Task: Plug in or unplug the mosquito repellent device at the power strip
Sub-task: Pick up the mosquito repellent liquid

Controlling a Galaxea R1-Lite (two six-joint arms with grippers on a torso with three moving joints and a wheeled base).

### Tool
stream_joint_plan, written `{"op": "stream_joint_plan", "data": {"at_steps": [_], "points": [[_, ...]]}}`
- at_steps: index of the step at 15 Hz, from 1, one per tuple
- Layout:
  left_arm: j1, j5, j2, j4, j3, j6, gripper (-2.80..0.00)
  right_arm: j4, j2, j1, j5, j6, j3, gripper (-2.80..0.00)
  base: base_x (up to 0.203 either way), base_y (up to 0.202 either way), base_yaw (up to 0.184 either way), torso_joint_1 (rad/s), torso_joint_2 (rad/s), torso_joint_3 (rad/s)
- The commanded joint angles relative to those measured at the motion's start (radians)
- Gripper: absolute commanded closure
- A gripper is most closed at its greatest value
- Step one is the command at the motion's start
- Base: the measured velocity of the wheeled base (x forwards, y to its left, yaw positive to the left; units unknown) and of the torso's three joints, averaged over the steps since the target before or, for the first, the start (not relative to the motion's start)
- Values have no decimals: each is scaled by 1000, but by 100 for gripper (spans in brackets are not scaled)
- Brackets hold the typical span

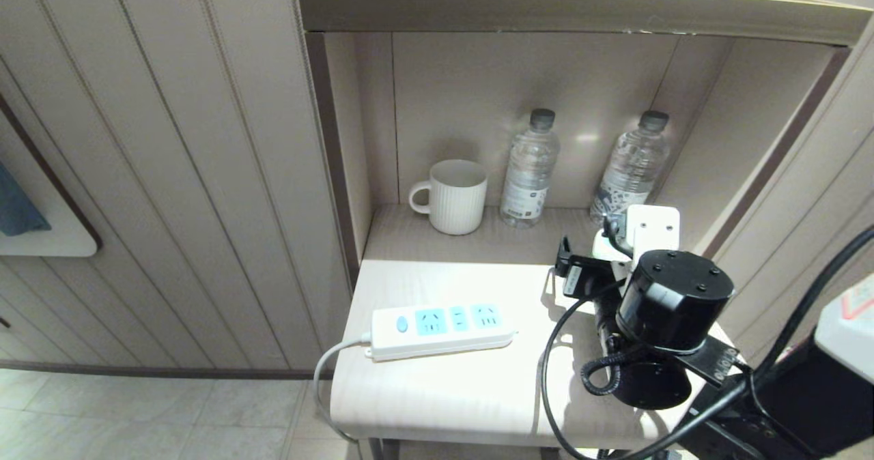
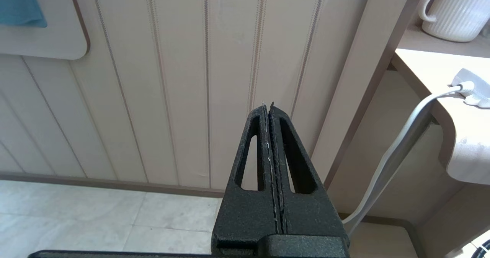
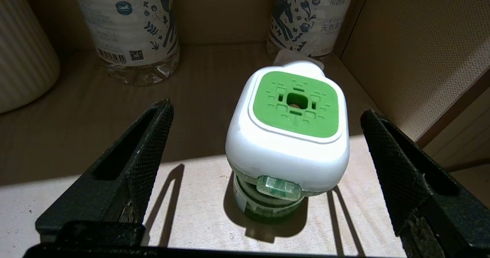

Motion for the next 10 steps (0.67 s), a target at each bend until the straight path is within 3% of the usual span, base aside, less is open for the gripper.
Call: {"op": "stream_joint_plan", "data": {"at_steps": [1, 10], "points": [[0, 0, 1, -1, 0, -1, 0, -78, 56, -4, -7, -32, 8, -280, 0, 0, 0, 0, 0, 0], [0, 0, 2, -1, 0, -1, 0, -79, 59, -62, 11, -67, -28, -280, 0, 0, 0, 0, 0, 0]]}}
